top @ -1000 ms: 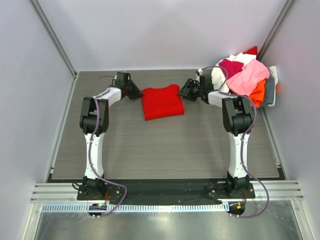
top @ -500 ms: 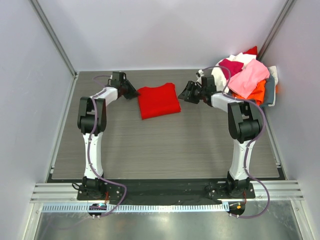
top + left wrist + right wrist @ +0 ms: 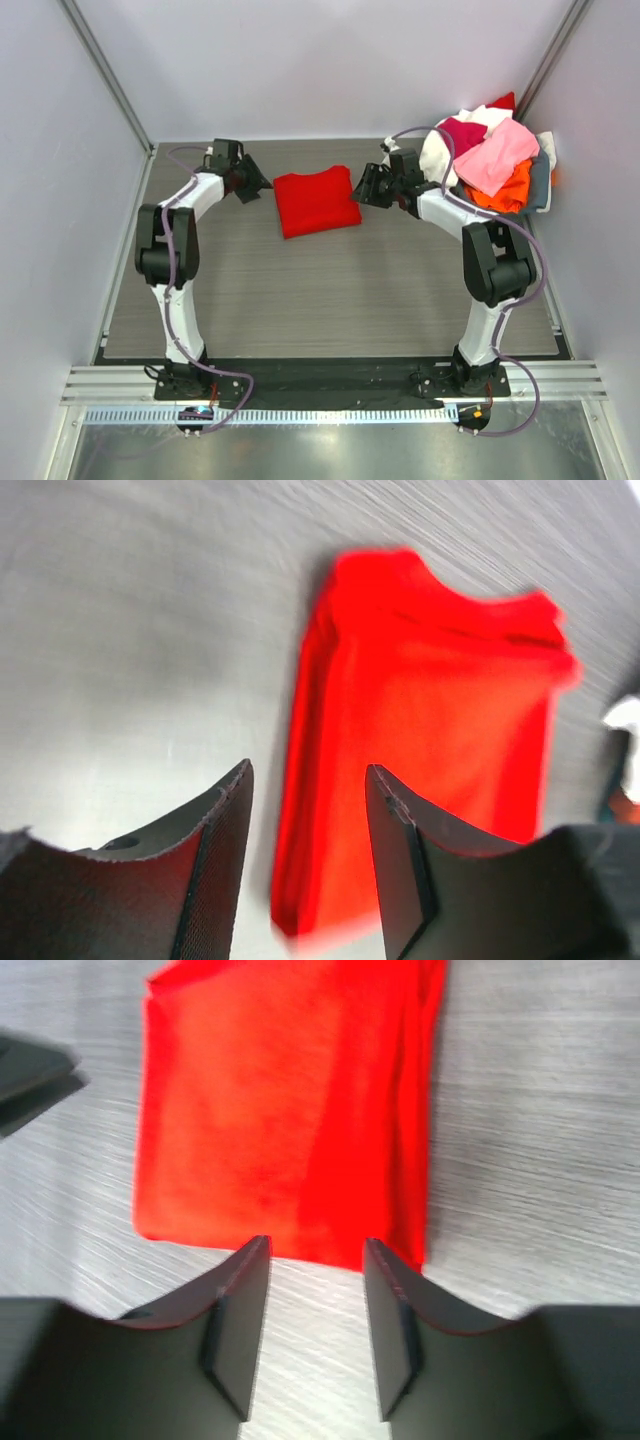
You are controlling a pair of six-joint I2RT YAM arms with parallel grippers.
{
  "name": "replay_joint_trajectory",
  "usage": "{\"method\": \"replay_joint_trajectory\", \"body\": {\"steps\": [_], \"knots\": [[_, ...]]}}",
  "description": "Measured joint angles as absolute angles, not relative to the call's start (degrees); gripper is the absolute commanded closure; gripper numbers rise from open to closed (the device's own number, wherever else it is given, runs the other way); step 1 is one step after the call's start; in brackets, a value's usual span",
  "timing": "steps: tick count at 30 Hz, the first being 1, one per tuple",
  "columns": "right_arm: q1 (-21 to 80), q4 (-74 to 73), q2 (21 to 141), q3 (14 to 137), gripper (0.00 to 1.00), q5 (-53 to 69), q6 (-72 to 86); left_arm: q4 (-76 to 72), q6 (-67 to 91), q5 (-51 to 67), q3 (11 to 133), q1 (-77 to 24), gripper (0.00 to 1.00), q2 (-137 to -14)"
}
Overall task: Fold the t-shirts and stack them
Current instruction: Fold the tshirt
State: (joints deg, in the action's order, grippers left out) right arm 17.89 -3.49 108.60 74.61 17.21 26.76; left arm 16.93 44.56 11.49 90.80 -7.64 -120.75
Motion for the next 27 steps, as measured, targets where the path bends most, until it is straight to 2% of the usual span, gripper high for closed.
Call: {"method": "replay_joint_trajectory", "body": {"steps": [4,5,8,11,17,27], "knots": [[21.0,-5.2,105.2,75.2,0.71,14.9,26.7,19.4,44.9,11.0,84.4,-8.2,0.57,-108.9],[21.6,-5.3,105.1,75.5,0.81,15.1,26.9,19.1,45.2,11.6,83.5,-8.6,0.60,-106.5],[23.0,-5.7,106.1,76.6,0.93,17.6,28.4,17.4,47.4,14.2,81.6,-11.1,0.64,-103.0],[23.3,-5.6,109.3,78.5,0.98,20.9,30.0,15.6,49.5,16.8,80.2,-15.2,0.68,-103.9],[22.8,-4.2,117.3,81.3,0.99,27.7,33.9,13.1,53.1,21.5,80.2,-20.7,0.73,-111.8],[19.5,2.9,125.2,82.5,0.99,36.5,40.8,9.4,55.8,23.6,80.0,-18.8,0.77,-119.1]]}}
